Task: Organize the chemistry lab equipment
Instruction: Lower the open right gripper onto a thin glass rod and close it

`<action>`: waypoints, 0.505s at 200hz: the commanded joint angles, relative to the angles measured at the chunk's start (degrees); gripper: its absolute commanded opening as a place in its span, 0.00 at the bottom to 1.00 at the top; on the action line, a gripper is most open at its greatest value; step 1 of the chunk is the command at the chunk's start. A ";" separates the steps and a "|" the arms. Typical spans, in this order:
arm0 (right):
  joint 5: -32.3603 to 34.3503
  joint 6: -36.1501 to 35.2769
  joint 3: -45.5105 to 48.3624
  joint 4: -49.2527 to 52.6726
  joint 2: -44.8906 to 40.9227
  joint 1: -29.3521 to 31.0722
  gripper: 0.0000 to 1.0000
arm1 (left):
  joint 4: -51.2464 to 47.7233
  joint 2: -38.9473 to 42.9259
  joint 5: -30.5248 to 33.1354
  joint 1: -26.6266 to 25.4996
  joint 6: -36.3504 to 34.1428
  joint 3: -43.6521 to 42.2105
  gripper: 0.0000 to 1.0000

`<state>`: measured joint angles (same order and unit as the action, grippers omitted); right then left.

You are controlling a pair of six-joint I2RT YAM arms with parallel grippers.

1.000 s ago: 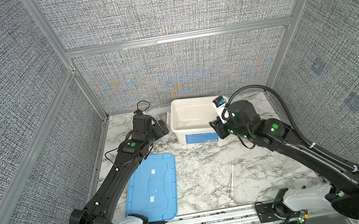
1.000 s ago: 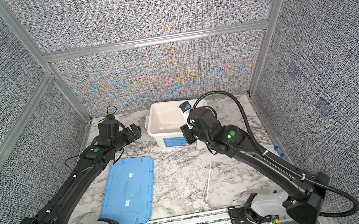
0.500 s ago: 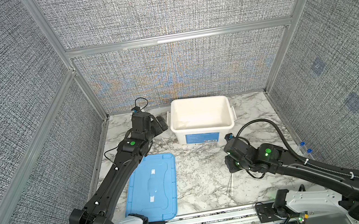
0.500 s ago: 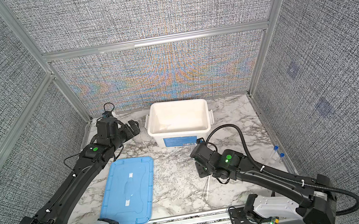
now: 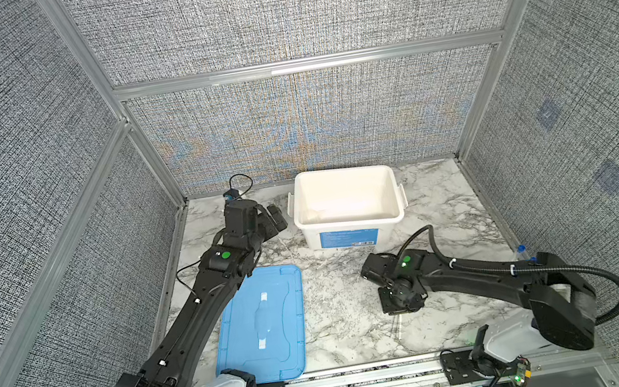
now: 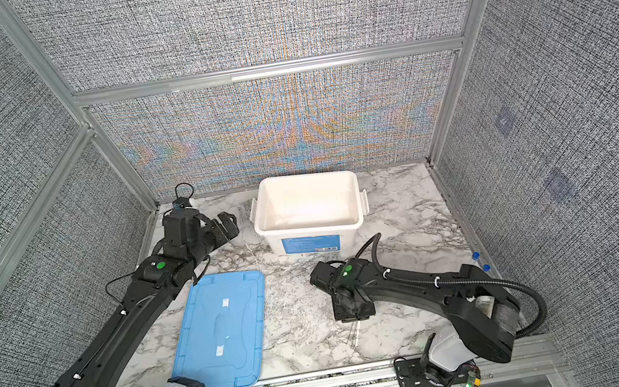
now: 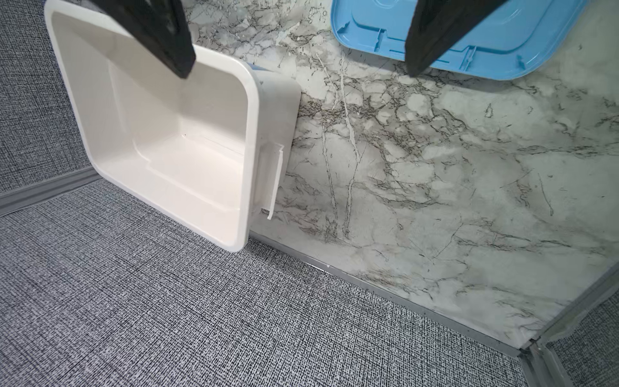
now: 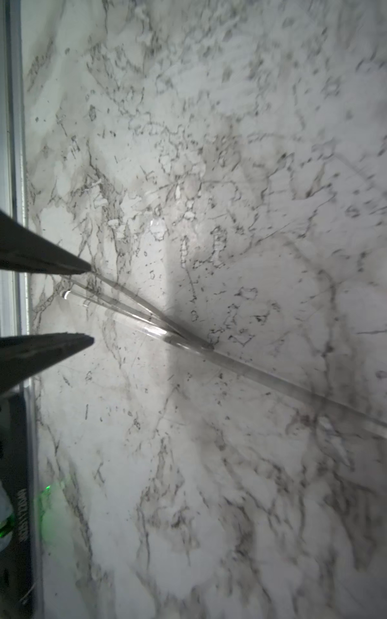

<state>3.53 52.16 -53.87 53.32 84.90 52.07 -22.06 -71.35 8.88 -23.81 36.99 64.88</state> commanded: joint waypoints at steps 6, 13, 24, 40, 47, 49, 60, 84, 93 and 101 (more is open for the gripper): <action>-3.28 -0.39 -1.82 0.52 3.13 -0.07 0.31 | 0.01 1.30 0.30 0.10 -0.89 -0.50 0.99; -3.60 -0.52 -1.94 0.34 4.20 -0.01 0.31 | 0.86 1.70 0.34 0.08 -0.96 -1.26 0.99; -4.81 -0.48 -1.34 -0.57 5.55 -0.11 0.31 | 1.75 2.11 0.43 0.08 -1.28 -2.18 0.99; -5.87 -0.82 -1.19 -1.70 7.03 -0.69 0.31 | 0.47 2.23 0.43 0.18 -1.57 -1.57 0.99; -5.99 -0.96 -1.47 -1.68 7.37 -0.83 0.31 | -0.05 2.47 0.56 0.25 -1.66 -1.34 0.99; -5.95 -1.00 -1.56 -1.65 7.44 -0.83 0.31 | -0.05 2.45 0.55 0.23 -1.66 -1.34 0.99; -5.72 -0.83 -1.60 -1.84 7.64 -0.83 0.31 | 0.44 2.94 0.61 0.20 -1.73 -2.04 0.99; -6.60 0.39 0.68 -3.56 7.23 -1.18 0.32 | 0.55 3.25 0.40 0.24 -2.10 -2.71 0.99; -6.95 0.35 0.79 -3.83 7.21 -1.47 0.32 | -0.19 3.36 0.28 0.20 -2.11 -2.40 0.99; -6.82 0.27 0.62 -4.00 7.29 -1.63 0.33 | -0.22 3.57 0.26 0.19 -2.02 -2.67 0.99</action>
<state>-2.31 51.72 -53.36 49.89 92.25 50.85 -22.04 -68.25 8.99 -23.75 35.92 62.15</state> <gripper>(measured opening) 0.317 0.991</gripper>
